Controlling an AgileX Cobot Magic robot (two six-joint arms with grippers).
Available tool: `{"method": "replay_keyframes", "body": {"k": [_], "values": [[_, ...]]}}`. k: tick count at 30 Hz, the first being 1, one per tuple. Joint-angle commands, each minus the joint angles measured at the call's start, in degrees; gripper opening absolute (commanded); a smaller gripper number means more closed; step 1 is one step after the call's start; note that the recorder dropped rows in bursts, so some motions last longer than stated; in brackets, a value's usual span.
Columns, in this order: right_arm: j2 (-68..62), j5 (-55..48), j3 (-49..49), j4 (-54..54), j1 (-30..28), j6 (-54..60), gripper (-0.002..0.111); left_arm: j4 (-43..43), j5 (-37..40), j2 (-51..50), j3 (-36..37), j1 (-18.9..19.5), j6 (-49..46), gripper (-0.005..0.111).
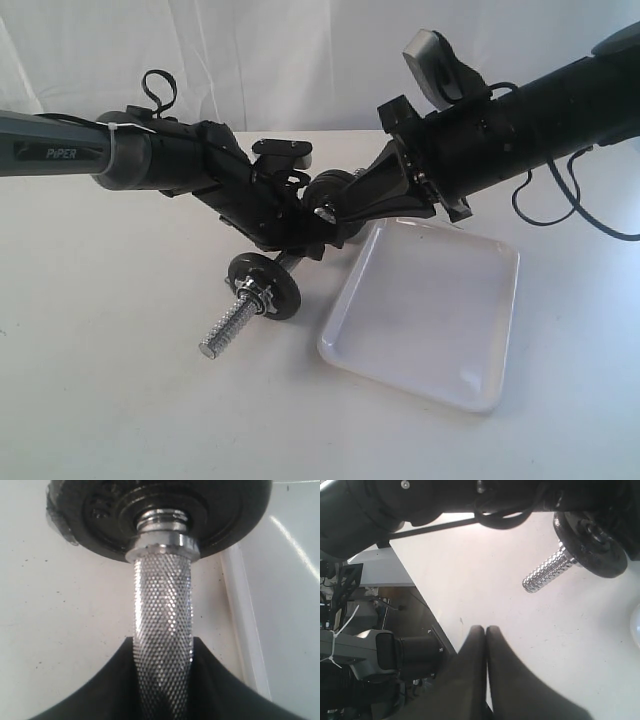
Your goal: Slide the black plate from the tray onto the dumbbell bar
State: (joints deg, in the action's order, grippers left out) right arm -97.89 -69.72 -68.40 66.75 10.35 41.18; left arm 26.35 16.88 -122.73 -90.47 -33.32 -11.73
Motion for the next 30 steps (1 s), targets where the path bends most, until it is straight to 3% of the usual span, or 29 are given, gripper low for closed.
{"method": "replay_keyframes", "body": {"k": [1, 17, 25, 30], "values": [[0.56, -0.24, -0.19, 0.25, 0.11, 0.01, 0.0, 2.14, 0.61, 3.32, -0.97, 0.01, 0.15, 0.0], [0.56, -0.24, -0.19, 0.25, 0.11, 0.01, 0.0, 1.91, 1.69, 3.32, -0.97, 0.01, -0.25, 0.001], [0.56, -0.24, -0.19, 0.25, 0.11, 0.01, 0.0, 1.91, 2.04, 3.32, -0.97, 0.01, -0.25, 0.034], [0.56, -0.24, -0.19, 0.25, 0.11, 0.01, 0.0, 1.91, 2.16, 3.32, -0.97, 0.01, -0.25, 0.037]]}}
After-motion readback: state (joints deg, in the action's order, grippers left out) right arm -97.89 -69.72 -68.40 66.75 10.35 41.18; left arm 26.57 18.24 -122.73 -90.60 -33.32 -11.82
